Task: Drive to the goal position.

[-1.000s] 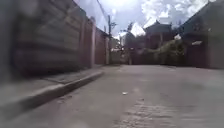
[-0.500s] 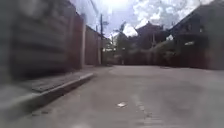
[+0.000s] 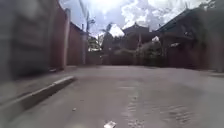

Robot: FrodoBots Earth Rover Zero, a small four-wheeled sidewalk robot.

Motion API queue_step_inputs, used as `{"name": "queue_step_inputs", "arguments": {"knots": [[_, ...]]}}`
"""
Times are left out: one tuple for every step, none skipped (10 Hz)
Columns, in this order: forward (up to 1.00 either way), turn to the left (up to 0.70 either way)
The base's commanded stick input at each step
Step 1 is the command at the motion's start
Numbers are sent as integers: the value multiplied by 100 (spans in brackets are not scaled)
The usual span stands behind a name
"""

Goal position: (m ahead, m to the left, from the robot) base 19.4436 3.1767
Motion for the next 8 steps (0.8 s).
{"name": "queue_step_inputs", "arguments": {"knots": [[100, 0], [100, 0], [100, 0], [100, 0], [100, 0], [100, -7], [100, -40], [100, -40]]}}
